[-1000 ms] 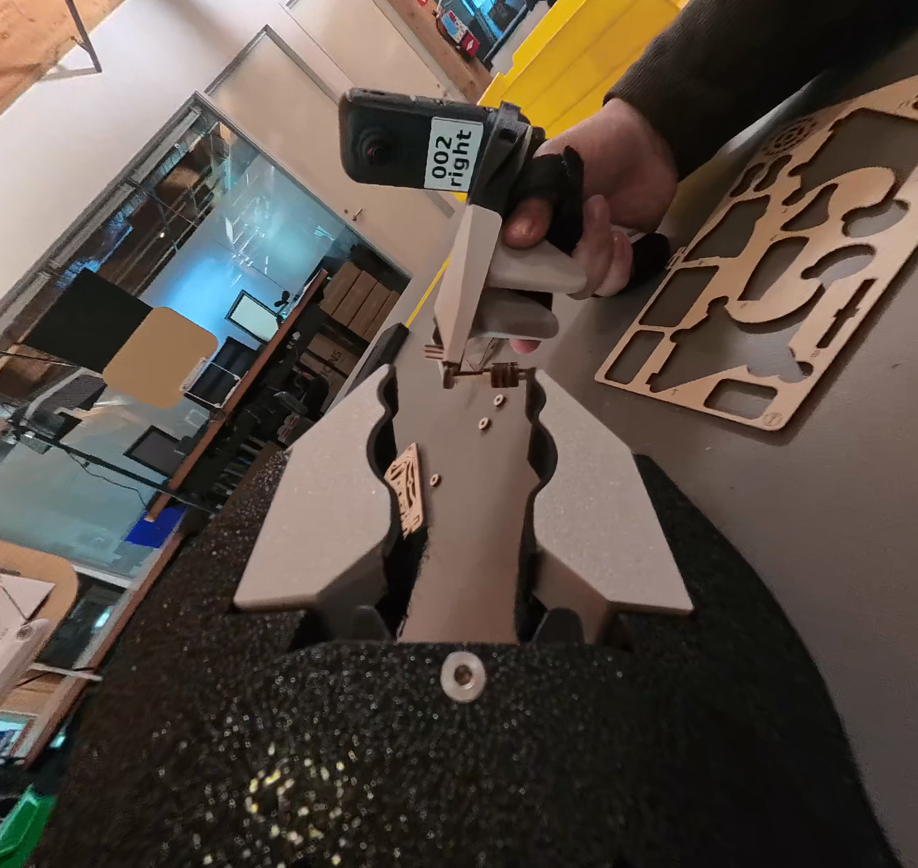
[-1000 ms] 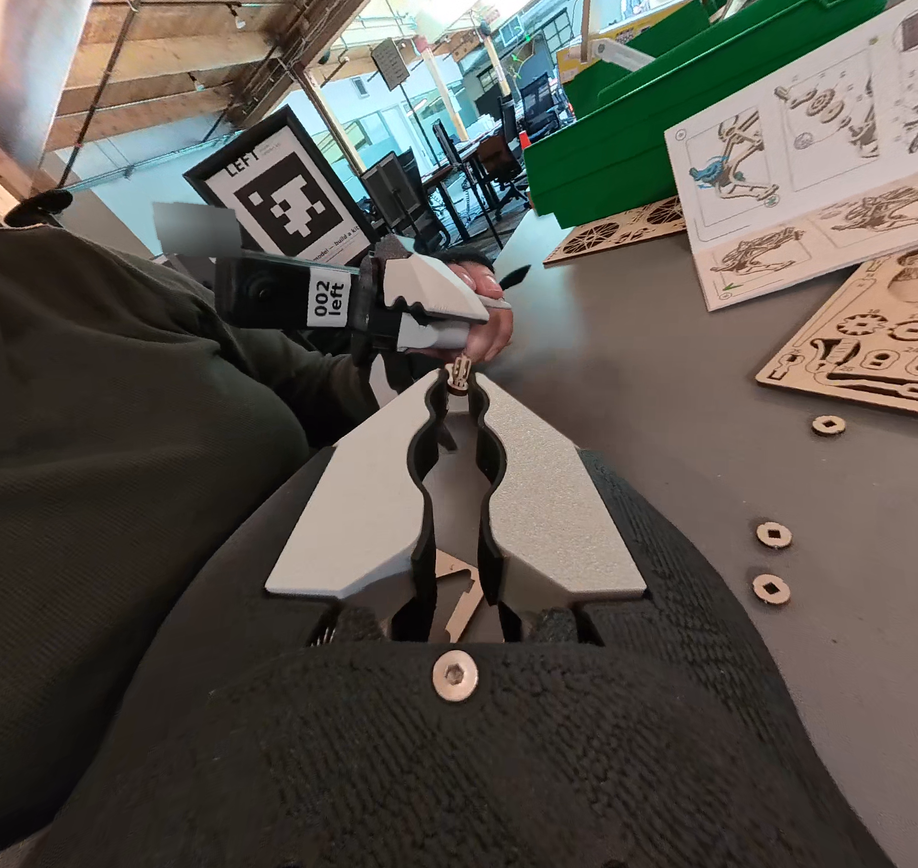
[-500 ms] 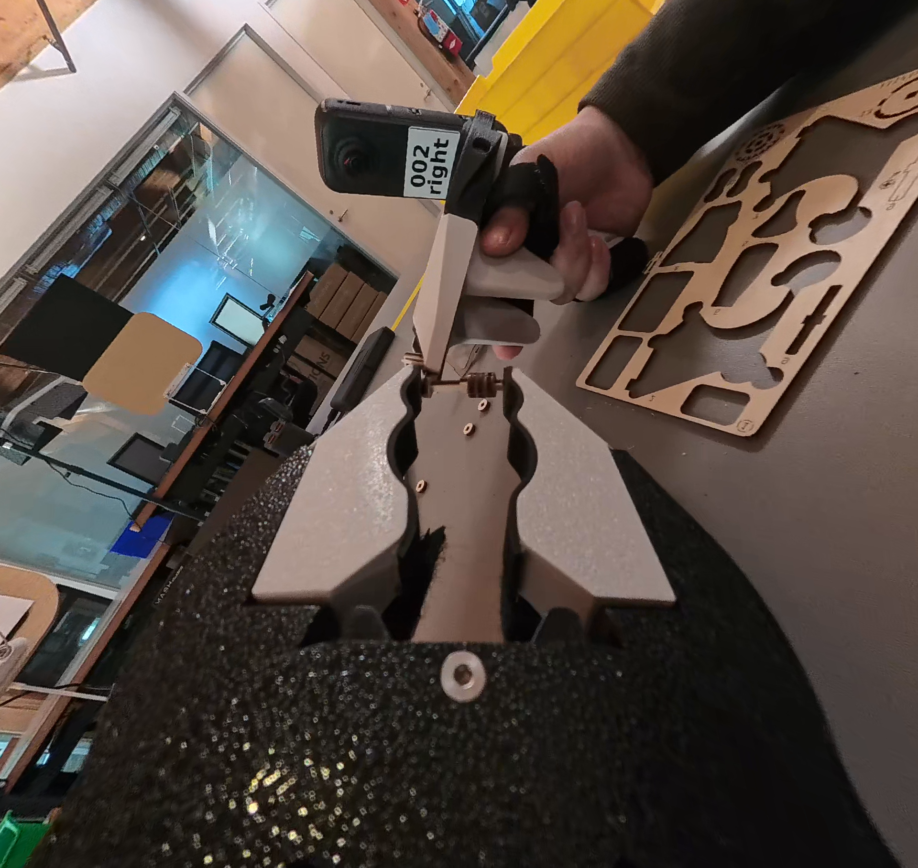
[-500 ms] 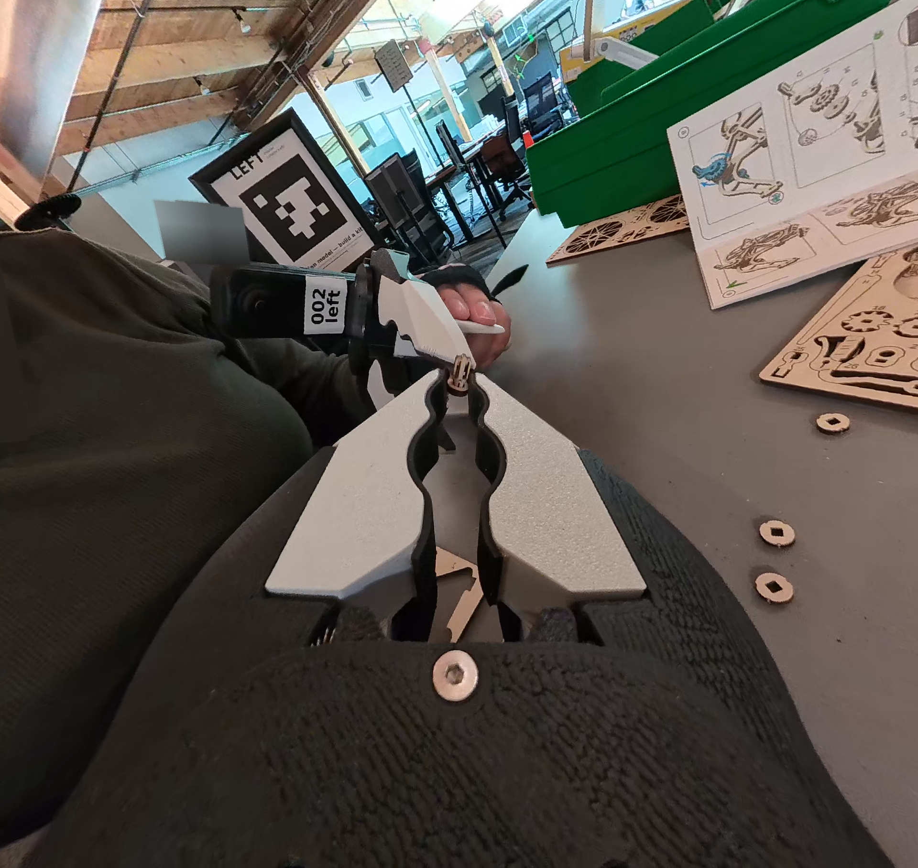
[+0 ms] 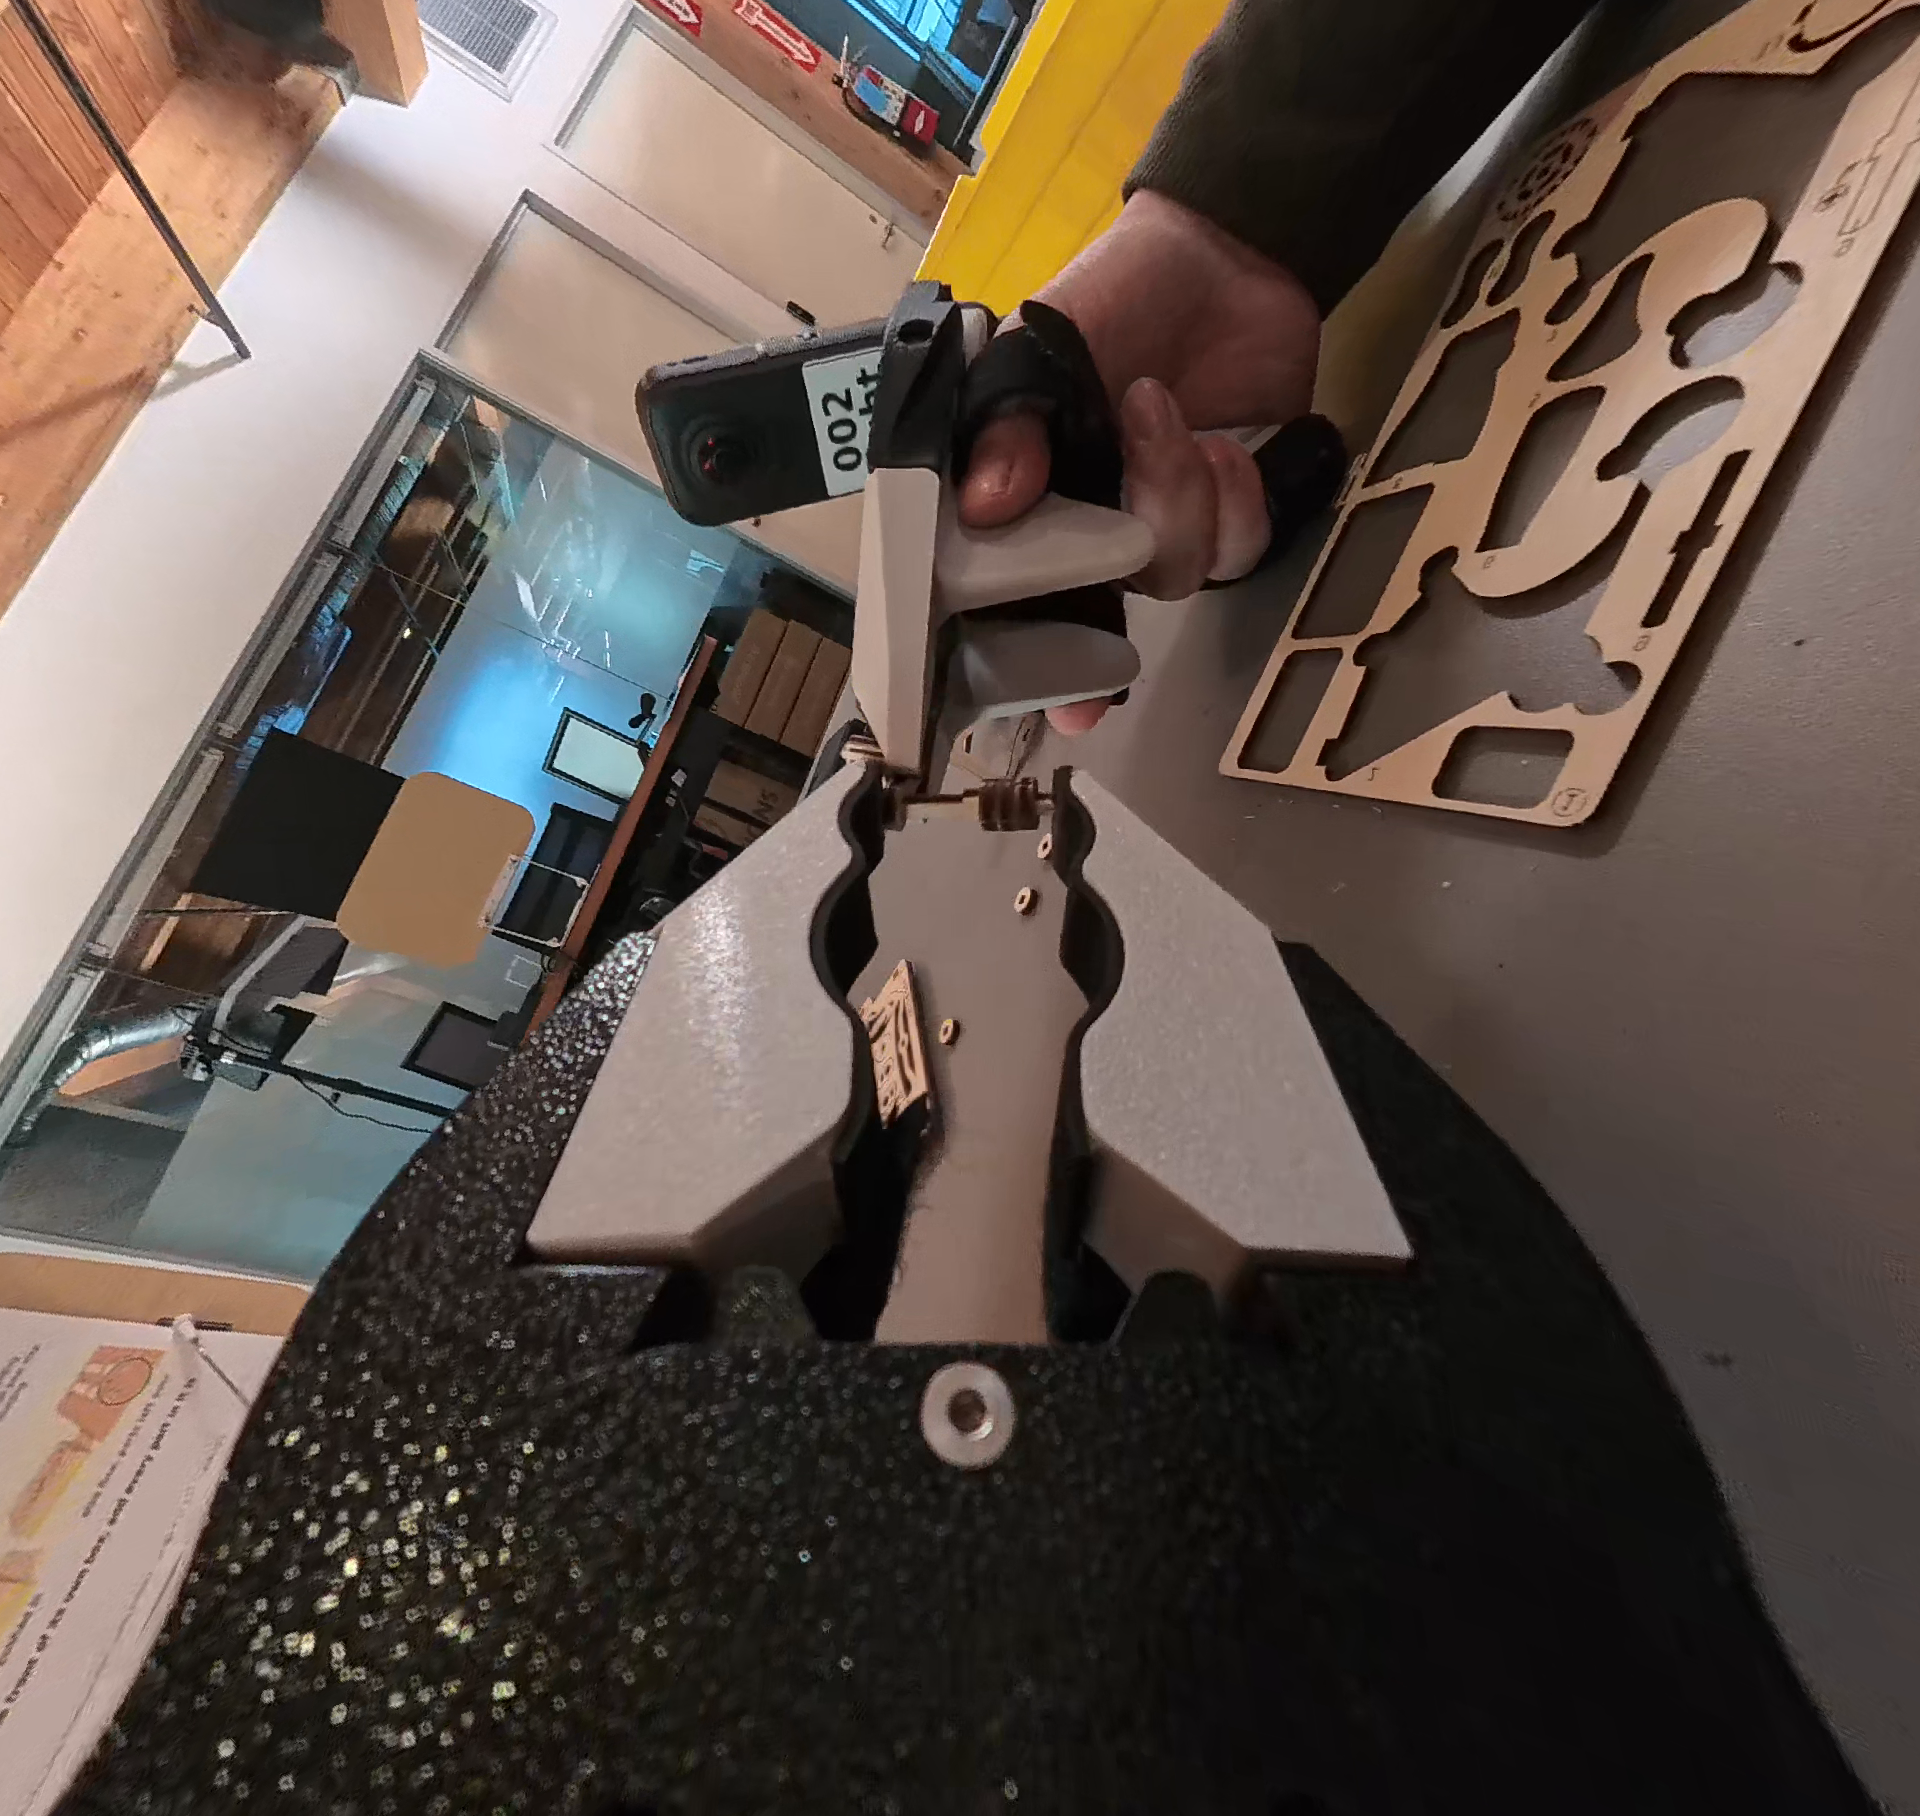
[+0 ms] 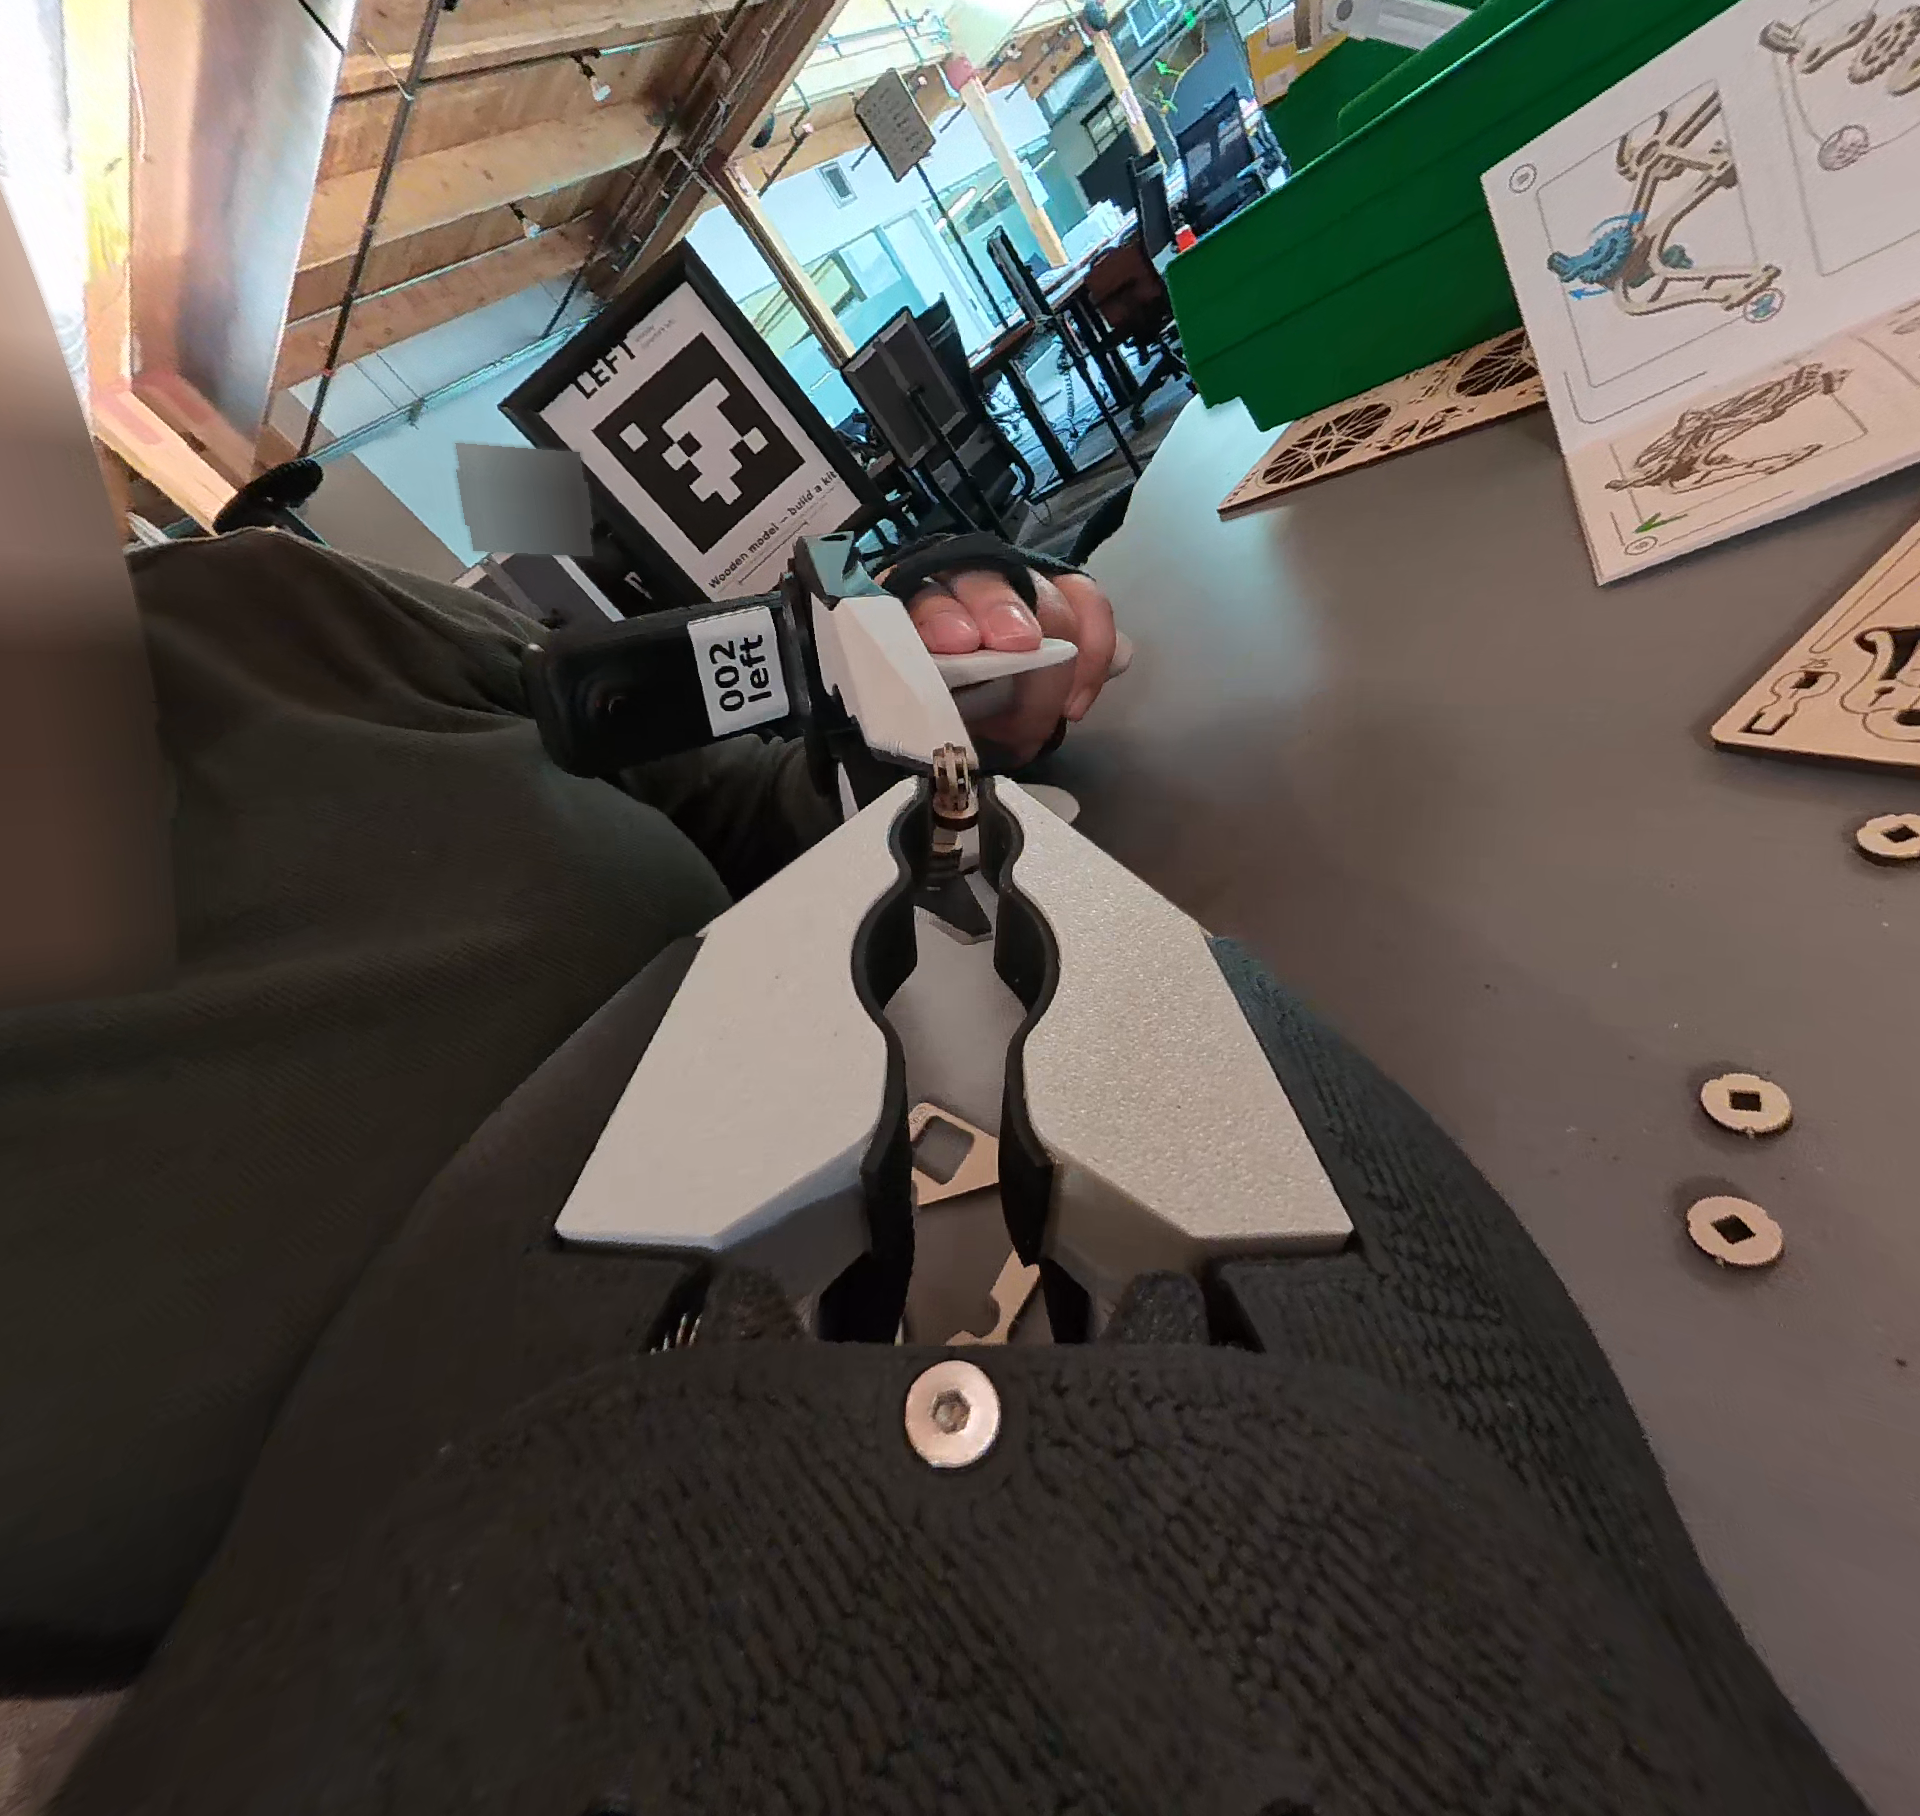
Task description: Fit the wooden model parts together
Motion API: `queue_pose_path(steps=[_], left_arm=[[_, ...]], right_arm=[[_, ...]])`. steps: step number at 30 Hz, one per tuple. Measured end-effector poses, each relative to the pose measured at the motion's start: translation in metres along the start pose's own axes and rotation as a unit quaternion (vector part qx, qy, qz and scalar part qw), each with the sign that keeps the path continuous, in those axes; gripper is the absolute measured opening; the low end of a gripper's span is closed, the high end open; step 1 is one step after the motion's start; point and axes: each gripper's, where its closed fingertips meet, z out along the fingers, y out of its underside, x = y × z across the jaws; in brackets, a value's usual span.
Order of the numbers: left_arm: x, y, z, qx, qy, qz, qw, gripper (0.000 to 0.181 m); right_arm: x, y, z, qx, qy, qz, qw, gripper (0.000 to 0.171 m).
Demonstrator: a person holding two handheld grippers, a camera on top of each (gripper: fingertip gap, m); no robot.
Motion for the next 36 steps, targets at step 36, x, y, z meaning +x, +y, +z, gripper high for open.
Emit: queue_pose_path(steps=[36], left_arm=[[-0.029,0.014,-0.010,0.066,0.065,-0.419,0.903,0.030]], right_arm=[[0.007,-0.017,-0.004,0.013,0.228,-0.489,0.842,0.022]])
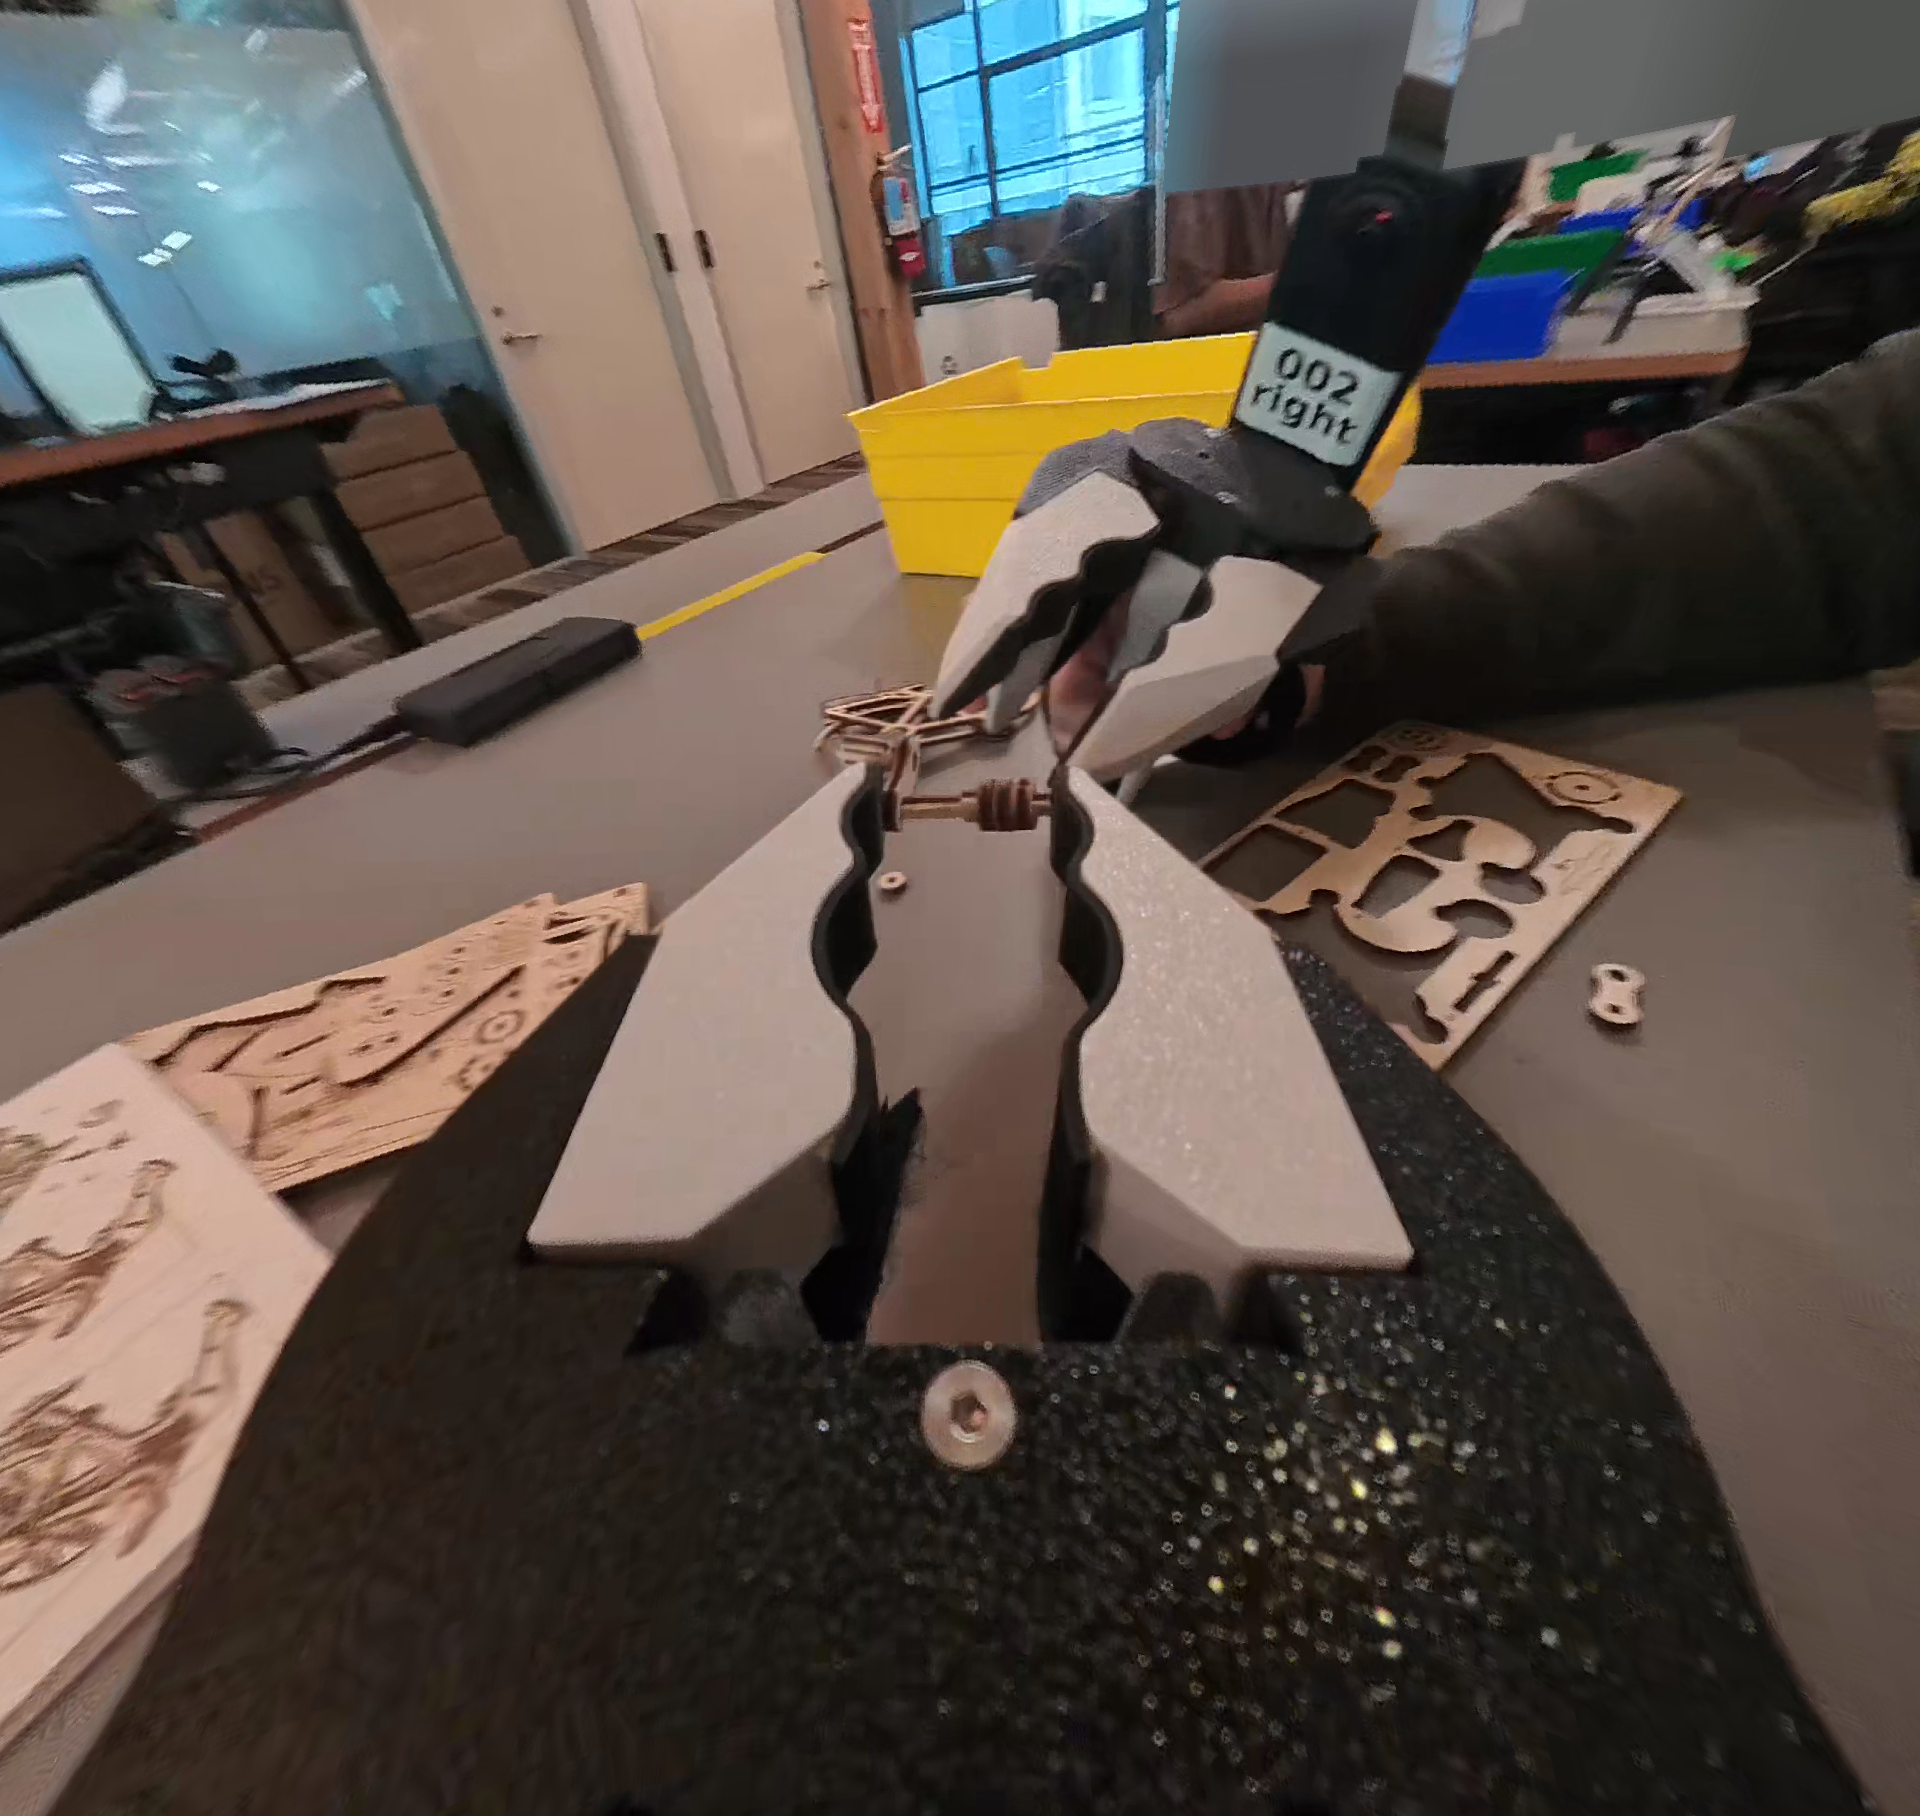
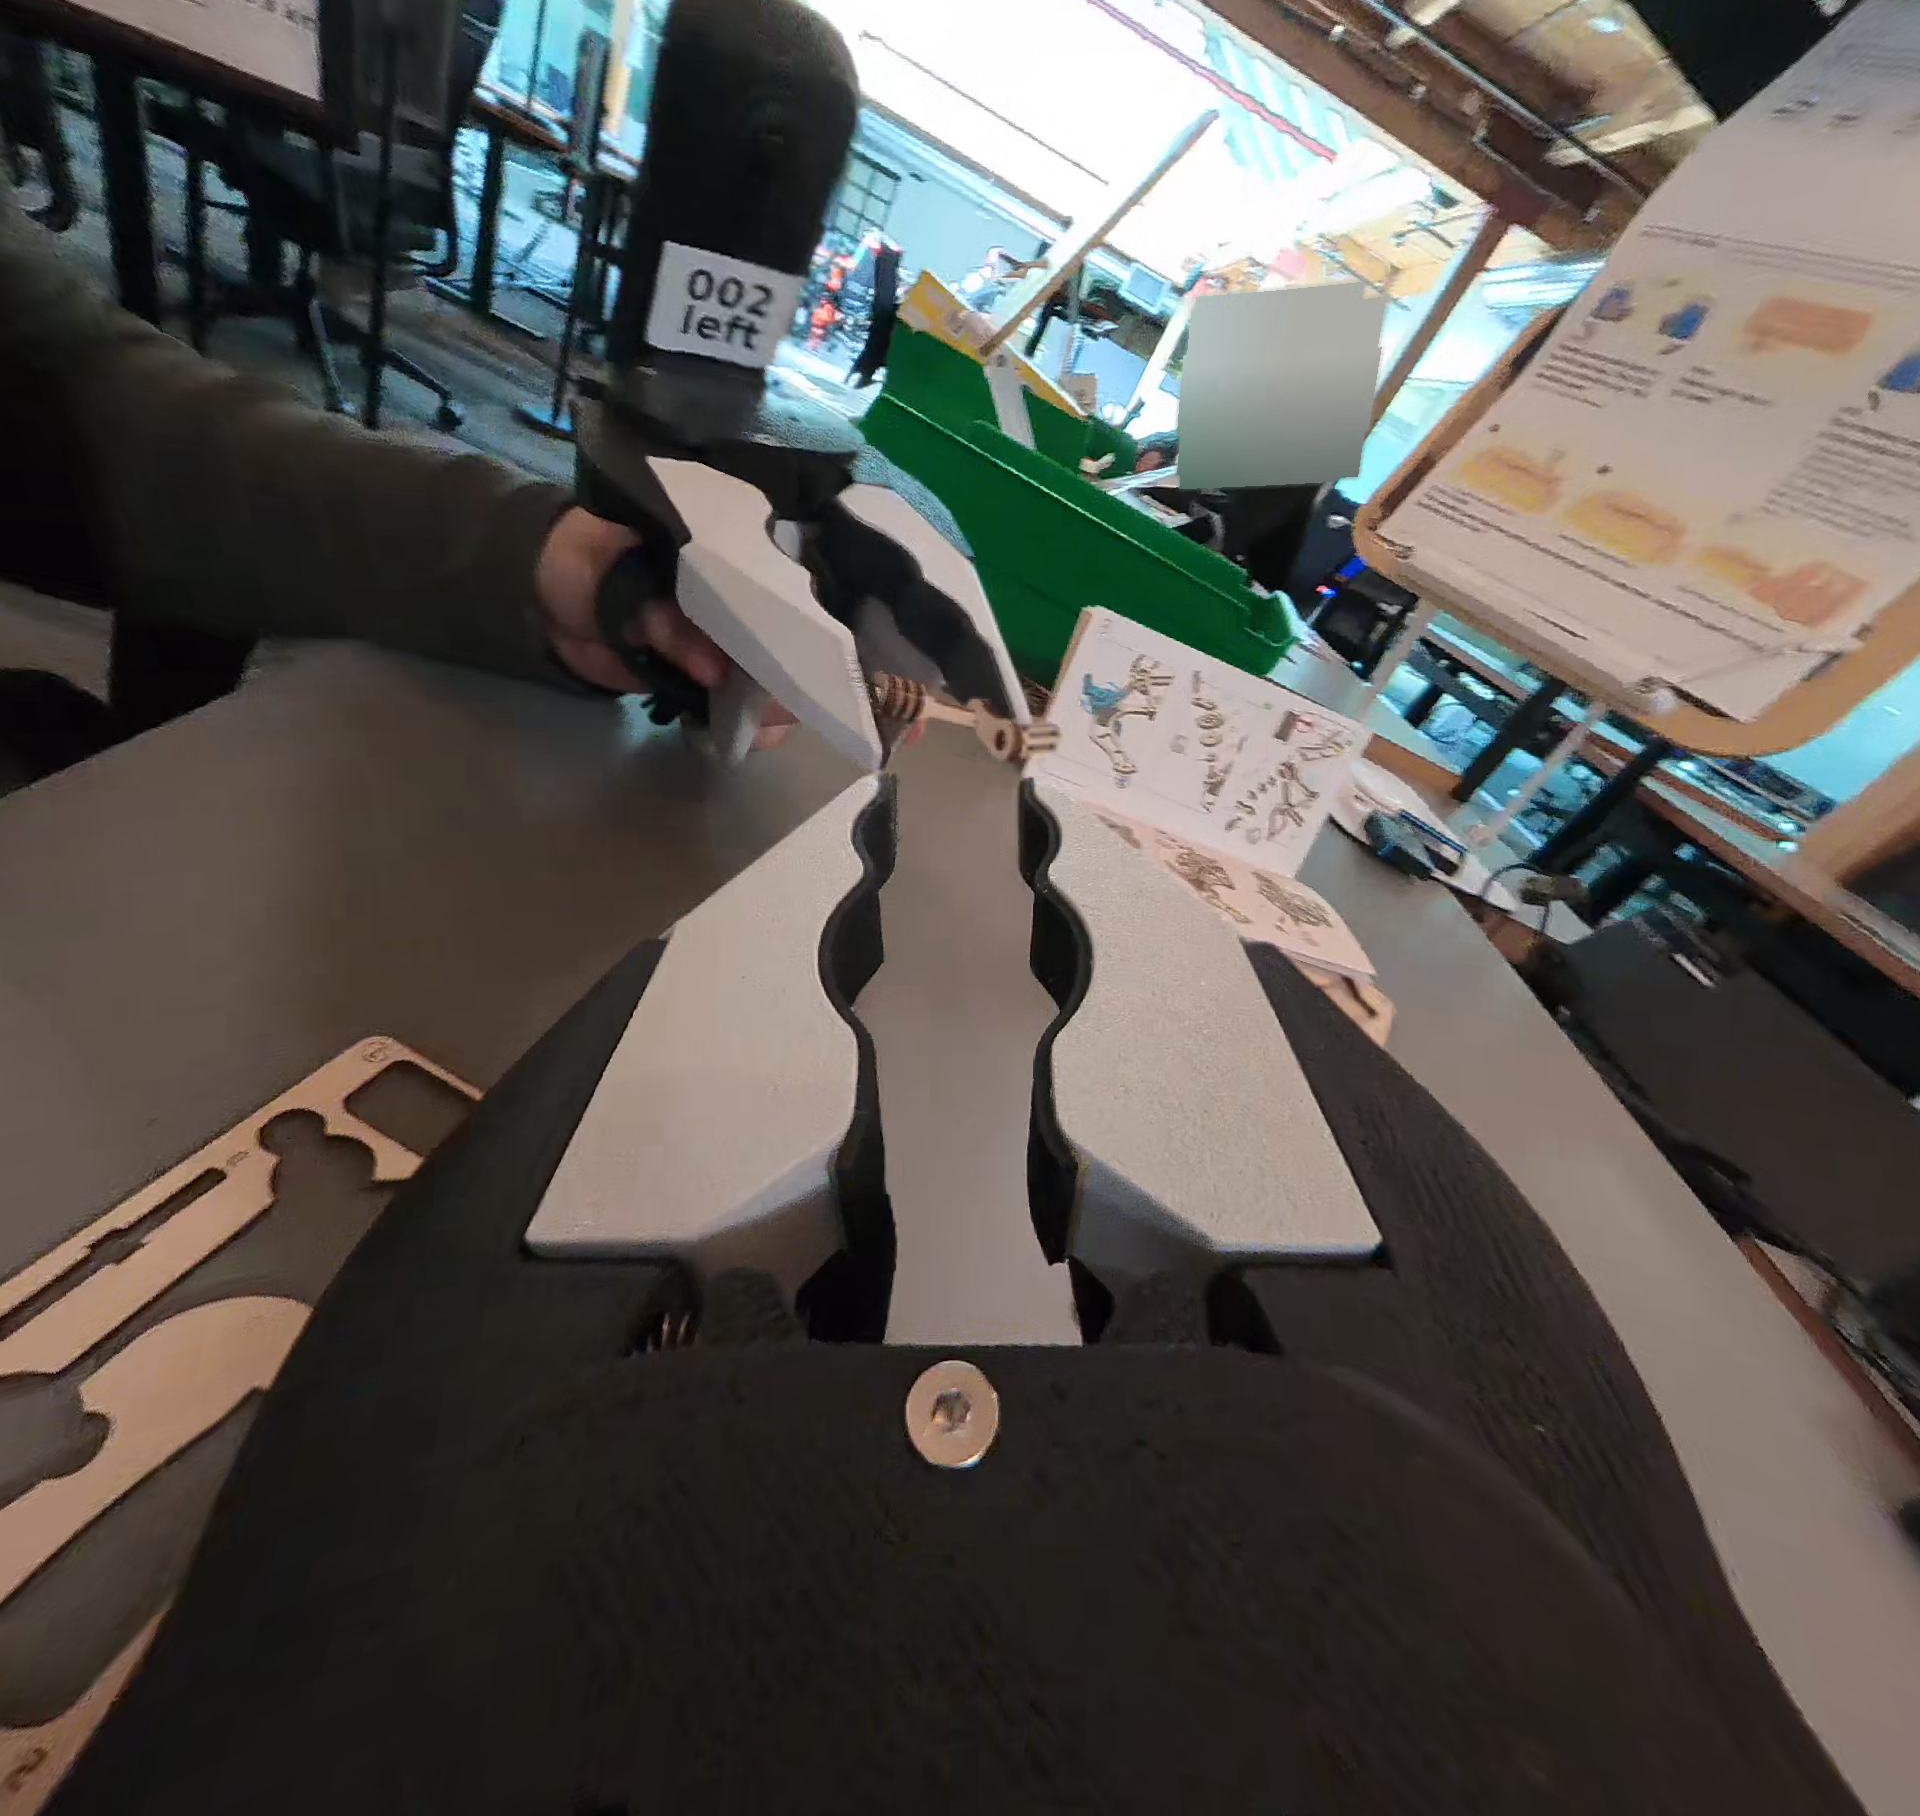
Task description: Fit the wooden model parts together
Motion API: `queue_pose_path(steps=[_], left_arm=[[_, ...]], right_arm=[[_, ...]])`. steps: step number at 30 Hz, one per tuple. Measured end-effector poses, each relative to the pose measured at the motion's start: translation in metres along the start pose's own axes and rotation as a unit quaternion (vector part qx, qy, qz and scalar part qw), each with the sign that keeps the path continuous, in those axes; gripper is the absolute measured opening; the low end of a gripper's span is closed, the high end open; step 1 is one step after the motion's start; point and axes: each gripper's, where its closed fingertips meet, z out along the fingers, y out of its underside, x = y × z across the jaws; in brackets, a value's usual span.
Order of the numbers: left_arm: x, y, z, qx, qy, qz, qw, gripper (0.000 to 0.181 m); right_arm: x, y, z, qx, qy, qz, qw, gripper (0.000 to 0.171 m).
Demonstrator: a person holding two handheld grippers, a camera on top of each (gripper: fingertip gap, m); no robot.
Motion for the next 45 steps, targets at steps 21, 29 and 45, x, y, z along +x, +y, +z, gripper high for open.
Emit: queue_pose_path(steps=[21,29,45], left_arm=[[0.032,0.004,0.004,-0.013,0.062,0.080,0.995,0.030],[0.036,0.003,0.004,-0.010,0.072,0.077,0.994,0.030],[0.030,-0.004,0.003,0.019,0.052,0.065,0.996,0.038]], right_arm=[[-0.013,-0.001,0.001,0.000,-0.043,0.006,0.999,0.024],[-0.013,-0.002,0.000,0.004,-0.049,0.017,0.999,0.014],[-0.010,-0.002,-0.001,-0.001,-0.060,0.058,0.997,0.013]])
